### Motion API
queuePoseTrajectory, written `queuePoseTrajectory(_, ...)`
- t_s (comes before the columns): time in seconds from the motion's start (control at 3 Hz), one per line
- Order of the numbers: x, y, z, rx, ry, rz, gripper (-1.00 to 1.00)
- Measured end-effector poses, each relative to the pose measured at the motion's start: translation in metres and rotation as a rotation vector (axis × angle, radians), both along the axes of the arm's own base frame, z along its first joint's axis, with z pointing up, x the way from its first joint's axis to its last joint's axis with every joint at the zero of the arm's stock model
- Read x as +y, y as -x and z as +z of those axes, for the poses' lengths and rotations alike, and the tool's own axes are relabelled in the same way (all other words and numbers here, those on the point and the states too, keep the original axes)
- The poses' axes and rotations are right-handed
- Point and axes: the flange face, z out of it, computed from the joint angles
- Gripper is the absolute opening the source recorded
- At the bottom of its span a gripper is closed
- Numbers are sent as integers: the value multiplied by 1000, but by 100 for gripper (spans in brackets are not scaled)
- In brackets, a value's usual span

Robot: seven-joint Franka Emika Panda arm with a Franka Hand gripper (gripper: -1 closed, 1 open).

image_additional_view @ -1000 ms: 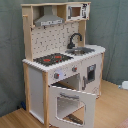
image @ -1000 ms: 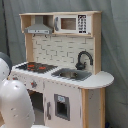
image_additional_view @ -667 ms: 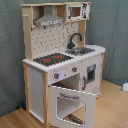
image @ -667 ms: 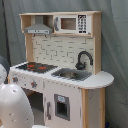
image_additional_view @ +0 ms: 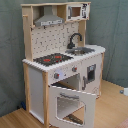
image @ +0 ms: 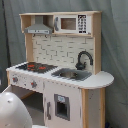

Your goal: Play with the kitchen

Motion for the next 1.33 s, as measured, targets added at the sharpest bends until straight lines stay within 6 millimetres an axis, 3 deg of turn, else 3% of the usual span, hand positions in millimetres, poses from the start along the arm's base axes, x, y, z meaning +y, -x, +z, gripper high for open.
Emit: queuePoseTrajectory(1.33,-13,-11,-33,-34,134,40,100)
